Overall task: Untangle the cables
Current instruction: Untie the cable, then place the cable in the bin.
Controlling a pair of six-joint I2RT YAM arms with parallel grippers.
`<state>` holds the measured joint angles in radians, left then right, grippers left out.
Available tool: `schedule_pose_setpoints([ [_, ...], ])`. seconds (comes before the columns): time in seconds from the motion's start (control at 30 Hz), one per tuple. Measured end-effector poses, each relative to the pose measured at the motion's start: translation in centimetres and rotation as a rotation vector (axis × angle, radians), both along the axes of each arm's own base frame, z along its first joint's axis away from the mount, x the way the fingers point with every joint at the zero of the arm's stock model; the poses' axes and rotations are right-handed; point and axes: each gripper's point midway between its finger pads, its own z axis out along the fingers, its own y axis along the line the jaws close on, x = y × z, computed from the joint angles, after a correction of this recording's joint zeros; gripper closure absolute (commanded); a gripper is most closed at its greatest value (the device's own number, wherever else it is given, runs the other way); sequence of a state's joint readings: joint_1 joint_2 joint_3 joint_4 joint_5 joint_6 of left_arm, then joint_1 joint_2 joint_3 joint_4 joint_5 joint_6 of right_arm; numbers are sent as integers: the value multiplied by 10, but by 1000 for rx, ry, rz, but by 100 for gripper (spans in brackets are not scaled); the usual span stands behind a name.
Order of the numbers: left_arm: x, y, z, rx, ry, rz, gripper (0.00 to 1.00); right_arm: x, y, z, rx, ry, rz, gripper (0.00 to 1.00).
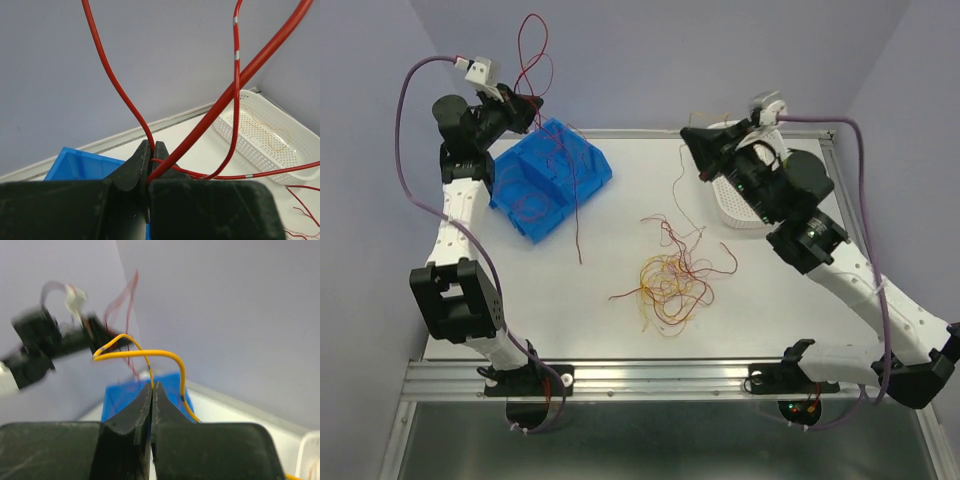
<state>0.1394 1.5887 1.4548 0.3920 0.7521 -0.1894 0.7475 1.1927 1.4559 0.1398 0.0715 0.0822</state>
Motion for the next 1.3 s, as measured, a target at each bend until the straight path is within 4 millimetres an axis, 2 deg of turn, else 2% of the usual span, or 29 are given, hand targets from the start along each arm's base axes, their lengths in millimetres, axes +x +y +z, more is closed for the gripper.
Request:
schedule_pose_setpoints([
  [0.03,-3,-2,4,-1,-7,-8,100,5,7,-33,-37,63,14,92],
  [0.07,-6,-3,7,-2,-12,-15,100,8,13,-55,-60,102,25,88],
  [0.1,-10,-5,13,-1,-23,-25,100,14,22,-93,-105,169,37,82],
  [0.13,-15,-7,23,-3,-40,-36,100,21,30,-135,-157,248,46,55],
  [0.17,-18,-9,29,-2,-53,-43,100,27,38,-188,-229,348,50,35],
  [0.2,-21,-12,37,-2,-67,-52,100,31,42,-221,-271,416,49,29],
  [0.27,-32,-17,53,4,-103,-71,100,35,44,-286,-372,540,34,22],
  [0.33,-42,-23,65,8,-130,-85,100,33,40,-334,-459,644,19,18],
  [0.37,-49,-29,72,11,-146,-98,100,31,38,-345,-480,670,15,17],
  [0.4,-56,-35,78,16,-162,-113,100,31,38,-346,-484,674,14,17],
  [0.53,-68,-49,102,30,-206,-139,100,34,41,-318,-441,615,18,16],
  [0.63,-71,-49,117,36,-230,-130,100,40,46,-298,-409,572,20,16],
  [0.73,-69,-47,149,37,-284,-116,100,50,54,-285,-399,540,21,16],
  [0.83,-58,-47,180,13,-327,-124,100,61,64,-284,-400,529,20,16],
  [0.93,-39,-47,203,-22,-361,-139,100,71,72,-296,-408,529,19,16],
  [1.07,-3,-43,200,-86,-337,-150,100,80,77,-303,-402,525,22,17],
  [1.2,26,-36,184,-157,-296,-146,100,85,77,-295,-375,499,22,18],
  [1.3,37,-29,182,-198,-317,-137,100,91,77,-284,-339,465,23,18],
])
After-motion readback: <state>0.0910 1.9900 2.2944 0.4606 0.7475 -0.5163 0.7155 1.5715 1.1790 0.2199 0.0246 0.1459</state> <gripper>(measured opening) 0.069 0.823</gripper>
